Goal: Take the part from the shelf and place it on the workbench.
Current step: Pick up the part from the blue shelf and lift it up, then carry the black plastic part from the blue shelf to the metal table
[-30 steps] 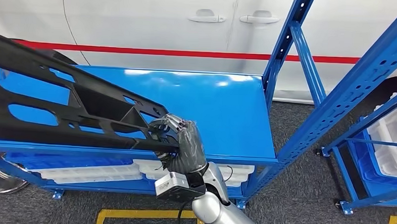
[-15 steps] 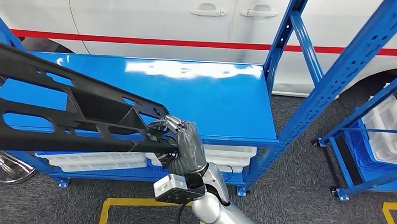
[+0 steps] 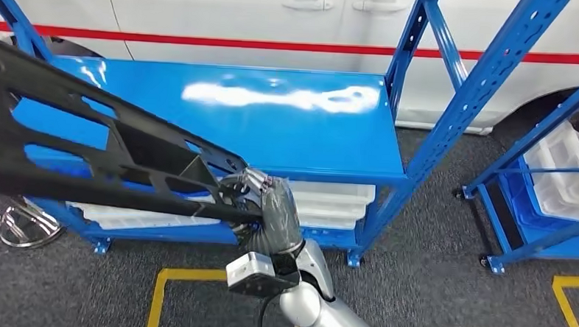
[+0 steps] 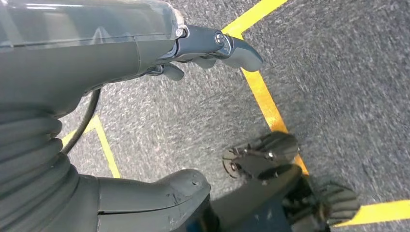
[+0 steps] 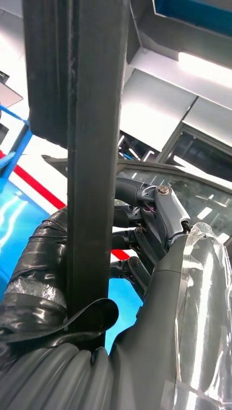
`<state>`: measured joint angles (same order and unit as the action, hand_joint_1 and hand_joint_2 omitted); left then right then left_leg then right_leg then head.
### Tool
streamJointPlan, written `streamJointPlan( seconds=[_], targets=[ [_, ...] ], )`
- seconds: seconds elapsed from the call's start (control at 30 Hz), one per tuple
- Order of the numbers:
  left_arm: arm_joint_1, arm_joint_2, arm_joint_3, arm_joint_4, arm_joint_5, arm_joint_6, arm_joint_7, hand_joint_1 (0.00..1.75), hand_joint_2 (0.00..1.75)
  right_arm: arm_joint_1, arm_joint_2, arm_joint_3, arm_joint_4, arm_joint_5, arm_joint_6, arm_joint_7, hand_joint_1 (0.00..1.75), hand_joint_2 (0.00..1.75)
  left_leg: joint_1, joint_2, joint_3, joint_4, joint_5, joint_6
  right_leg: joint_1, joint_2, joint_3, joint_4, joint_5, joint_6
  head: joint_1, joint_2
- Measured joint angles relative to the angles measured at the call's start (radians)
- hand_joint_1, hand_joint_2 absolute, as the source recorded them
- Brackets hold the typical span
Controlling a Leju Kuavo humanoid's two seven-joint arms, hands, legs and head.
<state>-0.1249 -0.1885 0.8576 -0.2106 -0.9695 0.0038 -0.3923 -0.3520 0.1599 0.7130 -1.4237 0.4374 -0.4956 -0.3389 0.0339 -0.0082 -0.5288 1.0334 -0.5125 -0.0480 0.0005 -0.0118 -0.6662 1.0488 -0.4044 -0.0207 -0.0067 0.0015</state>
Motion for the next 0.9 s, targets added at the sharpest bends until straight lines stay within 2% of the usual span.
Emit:
streamJointPlan(
  seconds=[0.07,0.1,0.13,0.2,0.23,0.27,0.3,0.33,0.37,0.4,0.43,0.47,0.5,0.53,0.57,0.6,0.63,0.67,0.7,0.73,0.77,0.8,0.83,0.87,0.9],
  targets=[
    [0.003,0.000,0.000,0.000,-0.006,0.000,0.006,0.00,1.75,0.008,-0.003,0.000,0.000,-0.003,-0.009,-0.003,1.75,1.75,0.000,0.002,-0.014,0.003,0.010,0.024,-0.002,0.001,-0.007,0.003,0.005,0.010,0.000,0.000],
    [0.003,0.001,0.000,0.000,-0.009,0.000,0.008,0.00,1.75,0.013,-0.005,0.000,0.000,-0.005,-0.013,-0.005,1.75,1.75,-0.001,0.004,-0.023,0.003,0.019,0.038,-0.005,0.001,-0.013,0.016,-0.015,0.015,0.000,0.000],
    [0.004,0.001,0.000,0.000,-0.011,0.000,0.009,0.00,1.75,0.017,-0.007,0.000,-0.001,-0.007,-0.016,-0.007,1.75,1.75,-0.002,0.006,-0.035,0.002,0.029,0.051,-0.007,0.002,-0.023,0.044,-0.052,0.020,0.001,0.000],
    [0.004,0.002,-0.001,0.000,-0.014,0.000,0.010,0.00,1.75,0.022,-0.011,0.000,-0.002,-0.008,-0.020,-0.010,1.75,1.75,-0.006,0.008,-0.062,0.002,0.052,0.069,-0.008,0.003,-0.049,0.153,-0.158,0.025,0.001,0.000],
    [0.004,0.003,-0.001,0.000,-0.015,0.000,0.012,0.00,1.75,0.025,-0.012,0.000,-0.002,-0.009,-0.022,-0.010,1.75,1.75,-0.010,0.009,-0.077,0.002,0.063,0.073,-0.007,0.003,-0.058,0.213,-0.193,0.025,0.001,0.000],
    [0.005,0.004,-0.002,0.000,-0.017,0.001,0.015,0.00,1.75,0.028,-0.014,0.000,-0.002,-0.011,-0.024,-0.011,1.75,1.75,-0.014,0.009,-0.092,0.003,0.075,0.075,-0.006,0.004,-0.058,0.259,-0.207,0.022,0.001,0.000],
    [0.006,0.005,-0.002,0.000,-0.019,0.003,0.019,0.00,1.75,0.031,-0.016,0.000,-0.003,-0.013,-0.026,-0.013,1.75,1.75,-0.019,0.010,-0.106,0.003,0.086,0.077,-0.003,0.005,-0.045,0.278,-0.196,0.015,0.001,0.000],
    [0.007,0.006,-0.003,0.000,-0.022,0.005,0.024,0.00,1.75,0.035,-0.017,0.000,-0.004,-0.015,-0.029,-0.014,1.75,1.75,-0.025,0.010,-0.119,0.003,0.097,0.078,0.001,0.006,-0.015,0.262,-0.170,0.005,0.001,0.000],
    [0.009,0.008,-0.003,0.000,-0.024,0.008,0.028,0.00,1.75,0.039,-0.019,0.000,-0.007,-0.016,-0.032,-0.014,1.75,1.75,-0.031,0.009,-0.131,0.003,0.108,0.079,0.008,0.007,0.030,0.215,-0.142,-0.011,0.001,0.000],
    [0.011,0.009,-0.004,0.000,-0.026,0.010,0.030,0.00,1.75,0.041,-0.020,0.000,-0.011,-0.017,-0.034,-0.015,1.75,1.75,-0.034,0.009,-0.140,0.003,0.117,0.079,0.018,0.008,0.084,0.148,-0.130,-0.030,0.000,0.000],
    [0.013,0.011,-0.004,0.001,-0.026,0.012,0.032,0.00,1.75,0.043,-0.020,0.000,-0.018,-0.018,-0.037,-0.016,1.75,1.75,-0.036,0.009,-0.146,0.001,0.128,0.078,0.027,0.008,0.140,0.068,-0.135,-0.046,0.000,0.000],
    [0.014,0.013,-0.004,0.001,-0.026,0.013,0.033,0.00,1.75,0.043,-0.021,0.000,-0.025,-0.018,-0.039,-0.016,1.75,1.75,-0.035,0.010,-0.148,-0.002,0.138,0.075,0.035,0.008,0.179,0.008,-0.146,-0.054,0.000,0.000],
    [0.015,0.014,-0.004,0.001,-0.026,0.013,0.032,0.00,1.75,0.043,-0.021,0.000,-0.031,-0.018,-0.041,-0.017,1.75,1.75,-0.032,0.011,-0.148,-0.008,0.150,0.070,0.041,0.009,0.202,-0.033,-0.154,-0.059,0.000,0.000],
    [0.015,0.016,-0.004,0.001,-0.025,0.012,0.030,0.00,1.75,0.043,-0.021,0.000,-0.035,-0.018,-0.042,-0.018,1.75,1.75,-0.030,0.011,-0.147,-0.017,0.164,0.065,0.044,0.009,0.209,-0.055,-0.149,-0.058,0.001,0.000],
    [0.015,0.017,-0.004,0.001,-0.024,0.009,0.027,0.00,1.75,0.043,-0.021,0.000,-0.038,-0.018,-0.043,-0.018,1.75,1.75,-0.030,0.011,-0.148,-0.028,0.175,0.060,0.040,0.008,0.204,-0.062,-0.131,-0.056,0.001,0.000],
    [0.015,0.018,-0.004,0.001,-0.023,0.006,0.022,0.00,1.75,0.043,-0.021,0.000,-0.040,-0.019,-0.042,-0.018,1.75,1.75,-0.030,0.010,-0.153,-0.030,0.170,0.056,0.037,0.008,0.196,-0.074,-0.111,-0.057,0.002,0.000],
    [0.014,0.019,-0.004,0.001,-0.024,0.003,0.019,0.00,1.75,0.042,-0.021,0.000,-0.043,-0.021,-0.038,-0.018,1.75,1.75,-0.031,0.009,-0.162,-0.015,0.142,0.052,0.031,0.006,0.185,-0.084,-0.092,-0.057,0.002,0.000],
    [0.014,0.019,-0.004,0.001,-0.024,0.001,0.016,0.00,1.75,0.041,-0.021,0.000,-0.045,-0.024,-0.033,-0.018,1.75,1.75,-0.031,0.007,-0.174,0.020,0.093,0.047,0.026,0.004,0.170,-0.090,-0.073,-0.057,0.002,0.000],
    [0.013,0.020,-0.004,0.001,-0.025,0.000,0.014,0.00,1.75,0.040,-0.021,0.000,-0.047,-0.027,-0.028,-0.018,1.75,1.75,-0.028,0.007,-0.187,0.077,0.032,0.041,0.024,0.003,0.152,-0.090,-0.057,-0.056,0.002,0.000],
    [0.011,0.020,-0.005,0.001,-0.025,0.000,0.013,0.00,1.75,0.039,-0.021,0.000,-0.050,-0.031,-0.025,-0.018,1.75,1.75,-0.024,0.007,-0.198,0.144,-0.016,0.034,0.023,0.002,0.131,-0.086,-0.043,-0.055,0.002,0.000],
    [0.009,0.020,-0.005,0.001,-0.025,0.000,0.013,0.00,1.75,0.039,-0.021,0.000,-0.050,-0.033,-0.023,-0.018,1.75,1.75,-0.021,0.007,-0.204,0.208,-0.037,0.027,0.023,0.000,0.109,-0.080,-0.030,-0.053,0.002,0.000],
    [0.006,0.020,-0.005,0.001,-0.025,0.001,0.014,0.00,1.75,0.039,-0.021,0.000,-0.050,-0.034,-0.022,-0.018,1.75,1.75,-0.017,0.007,-0.201,0.254,-0.030,0.021,0.022,-0.002,0.086,-0.073,-0.018,-0.050,0.002,0.000],
    [0.002,0.021,-0.005,0.001,-0.025,0.003,0.015,0.00,1.75,0.039,-0.021,0.000,-0.050,-0.034,-0.022,-0.018,1.75,1.75,-0.014,0.008,-0.185,0.271,-0.001,0.016,0.020,-0.004,0.062,-0.063,-0.008,-0.046,0.002,0.000],
    [-0.001,0.022,-0.005,0.001,-0.024,0.005,0.019,0.00,1.75,0.039,-0.021,0.000,-0.051,-0.033,-0.023,-0.018,1.75,1.75,-0.010,0.008,-0.152,0.255,0.031,0.011,0.018,-0.005,0.037,-0.051,0.002,-0.041,0.002,0.000],
    [-0.004,0.024,-0.005,0.001,-0.024,0.007,0.022,0.00,1.75,0.039,-0.021,0.000,-0.051,-0.032,-0.023,-0.018,1.75,1.75,-0.007,0.007,-0.101,0.204,0.041,0.006,0.016,-0.005,0.015,-0.037,0.011,-0.036,0.002,0.000]
  ],
)
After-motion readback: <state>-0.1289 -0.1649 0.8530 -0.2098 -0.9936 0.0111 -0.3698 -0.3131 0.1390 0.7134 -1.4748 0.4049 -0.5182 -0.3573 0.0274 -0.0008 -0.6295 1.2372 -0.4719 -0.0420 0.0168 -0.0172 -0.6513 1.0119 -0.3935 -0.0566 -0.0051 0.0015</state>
